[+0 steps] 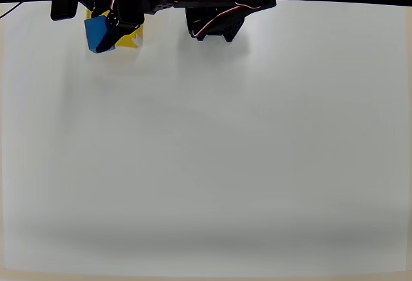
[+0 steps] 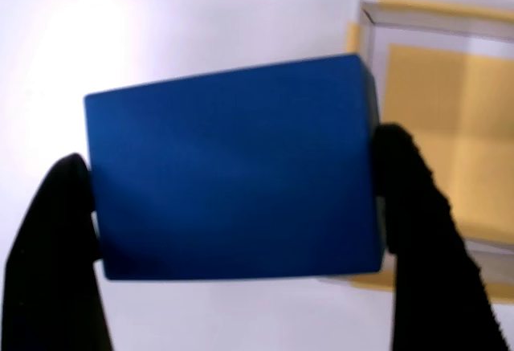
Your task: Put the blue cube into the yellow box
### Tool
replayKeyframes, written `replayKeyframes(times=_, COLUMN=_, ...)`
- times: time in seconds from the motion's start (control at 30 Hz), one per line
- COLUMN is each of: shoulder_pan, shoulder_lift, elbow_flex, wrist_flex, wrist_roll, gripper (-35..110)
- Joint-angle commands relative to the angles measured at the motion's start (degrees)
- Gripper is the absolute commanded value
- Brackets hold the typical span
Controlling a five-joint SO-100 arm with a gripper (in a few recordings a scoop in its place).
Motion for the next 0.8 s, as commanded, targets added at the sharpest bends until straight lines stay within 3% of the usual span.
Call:
replayKeyframes(times=0.0, shoulder_pan=3.7, shoulder_lift=8.2, elbow_flex=0.0, wrist_flex=0.4, wrist_roll=-0.8, gripper=23)
replayKeyframes(times=0.33, shoulder_pan=11.3, shoulder_lift=14.3, elbow_flex=8.2, wrist_flex=1.7, wrist_roll=-2.7, gripper=22)
replayKeyframes(times=0.77, shoulder_pan=15.8, shoulder_lift=20.9, elbow_flex=26.1, wrist_flex=-7.5, wrist_roll=-6.3, gripper=23)
